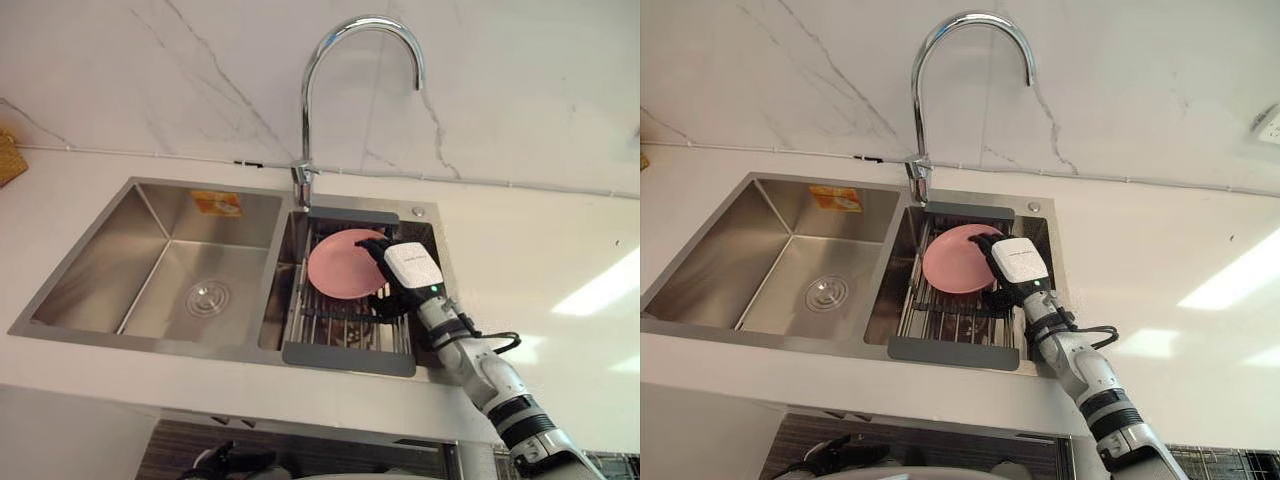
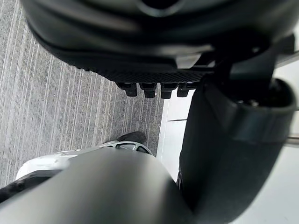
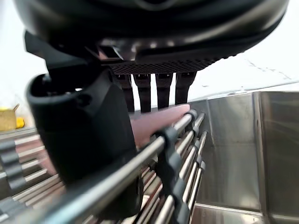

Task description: Walk over to the sink, pick up the cup, carry it to the dishwasher, place the cup inside the dishwasher, then close the dishwasher door

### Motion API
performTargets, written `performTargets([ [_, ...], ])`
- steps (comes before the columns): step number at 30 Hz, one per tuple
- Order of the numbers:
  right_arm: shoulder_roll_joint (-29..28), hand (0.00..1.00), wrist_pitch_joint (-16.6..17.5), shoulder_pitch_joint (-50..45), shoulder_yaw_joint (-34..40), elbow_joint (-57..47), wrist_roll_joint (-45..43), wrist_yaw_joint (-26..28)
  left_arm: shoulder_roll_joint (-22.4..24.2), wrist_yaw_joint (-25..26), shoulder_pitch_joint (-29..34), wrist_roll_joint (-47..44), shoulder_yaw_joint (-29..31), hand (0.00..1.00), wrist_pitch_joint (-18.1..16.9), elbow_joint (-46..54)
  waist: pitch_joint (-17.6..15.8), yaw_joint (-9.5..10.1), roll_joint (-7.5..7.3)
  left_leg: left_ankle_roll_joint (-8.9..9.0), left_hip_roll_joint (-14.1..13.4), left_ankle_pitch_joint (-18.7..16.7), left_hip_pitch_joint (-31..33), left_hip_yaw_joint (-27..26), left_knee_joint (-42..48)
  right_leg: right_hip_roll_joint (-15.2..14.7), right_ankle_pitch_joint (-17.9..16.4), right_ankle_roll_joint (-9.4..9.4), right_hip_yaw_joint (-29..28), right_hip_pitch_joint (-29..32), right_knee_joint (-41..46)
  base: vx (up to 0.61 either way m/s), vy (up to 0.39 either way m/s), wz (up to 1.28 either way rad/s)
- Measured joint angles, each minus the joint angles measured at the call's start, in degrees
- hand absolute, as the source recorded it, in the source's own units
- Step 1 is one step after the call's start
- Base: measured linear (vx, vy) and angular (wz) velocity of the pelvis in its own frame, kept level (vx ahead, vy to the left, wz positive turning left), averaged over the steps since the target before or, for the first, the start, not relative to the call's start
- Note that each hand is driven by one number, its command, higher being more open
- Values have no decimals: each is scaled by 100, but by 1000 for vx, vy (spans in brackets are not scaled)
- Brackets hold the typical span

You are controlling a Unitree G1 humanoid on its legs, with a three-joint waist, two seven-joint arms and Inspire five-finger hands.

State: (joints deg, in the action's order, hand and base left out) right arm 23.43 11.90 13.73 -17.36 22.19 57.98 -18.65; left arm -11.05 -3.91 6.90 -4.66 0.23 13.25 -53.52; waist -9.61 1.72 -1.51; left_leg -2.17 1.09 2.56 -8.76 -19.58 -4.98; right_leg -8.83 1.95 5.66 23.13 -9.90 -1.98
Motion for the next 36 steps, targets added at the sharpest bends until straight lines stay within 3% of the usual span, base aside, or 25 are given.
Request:
performTargets([
  [6, 87, 0, 124, 318, -101, 186, 311, -525, 18, -21, 1, -49, 48, 100, -2, 20, -19, 54, 30, -3, 12, 13, 23, 134, 2, 14, 2, 4, 118, -68, -46, 9, -15, 11],
  [13, 147, 0, 157, 443, -293, 319, 547, -644, 23, -23, 2, -45, 48, 100, -29, 42, -20, 118, 32, 13, -8, 24, 24, 166, 1, 36, -11, -16, 156, -89, -52, -2, -9, 2],
  [26, 452, 0, 521, 467, -351, 342, 744, -1054, 34, -43, 36, -41, 83, 100, -135, 38, -20, 137, 32, 23, -15, 31, 24, 170, 3, 42, -10, -15, 154, -88, -51, 0, 0, 0],
  [36, 918, 0, 954, 496, 133, -1422, 921, -1756, 71, -66, 159, -41, 223, 100, -195, 104, -18, 30, 30, 23, -28, 31, 22, 137, 4, 53, -6, -19, 106, -70, -51, 0, 0, -1],
])
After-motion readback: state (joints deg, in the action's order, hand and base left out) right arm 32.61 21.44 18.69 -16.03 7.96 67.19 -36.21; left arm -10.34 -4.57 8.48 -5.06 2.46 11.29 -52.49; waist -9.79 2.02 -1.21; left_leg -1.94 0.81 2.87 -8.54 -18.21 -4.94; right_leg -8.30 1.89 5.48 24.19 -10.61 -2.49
